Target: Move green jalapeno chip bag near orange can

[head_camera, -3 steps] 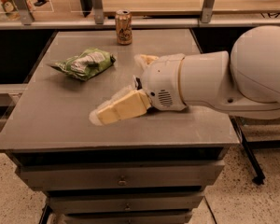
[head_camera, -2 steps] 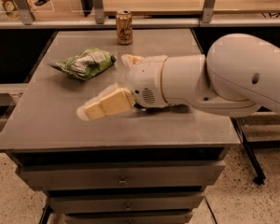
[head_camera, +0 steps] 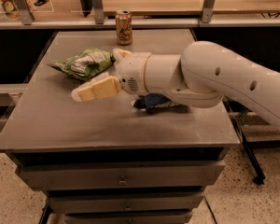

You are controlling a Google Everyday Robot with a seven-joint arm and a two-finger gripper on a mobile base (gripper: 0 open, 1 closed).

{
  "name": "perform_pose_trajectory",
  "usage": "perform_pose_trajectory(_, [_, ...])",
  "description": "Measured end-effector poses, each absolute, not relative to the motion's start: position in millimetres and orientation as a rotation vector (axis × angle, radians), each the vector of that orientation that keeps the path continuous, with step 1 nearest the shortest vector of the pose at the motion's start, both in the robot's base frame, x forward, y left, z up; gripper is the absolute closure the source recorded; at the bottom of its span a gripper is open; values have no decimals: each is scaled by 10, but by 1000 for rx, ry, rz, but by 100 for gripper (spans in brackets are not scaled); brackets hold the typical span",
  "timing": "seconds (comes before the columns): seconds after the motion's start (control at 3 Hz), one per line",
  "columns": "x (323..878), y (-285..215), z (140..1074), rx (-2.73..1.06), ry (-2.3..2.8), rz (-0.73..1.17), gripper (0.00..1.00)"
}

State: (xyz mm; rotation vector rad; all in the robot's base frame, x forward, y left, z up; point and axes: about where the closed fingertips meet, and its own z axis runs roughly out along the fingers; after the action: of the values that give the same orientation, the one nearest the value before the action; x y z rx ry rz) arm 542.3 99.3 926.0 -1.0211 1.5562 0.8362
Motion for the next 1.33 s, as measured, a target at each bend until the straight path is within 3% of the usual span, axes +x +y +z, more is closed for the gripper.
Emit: perform_pose_trajectory(1.33, [6418,1407,9133,-1232,1641,675,0])
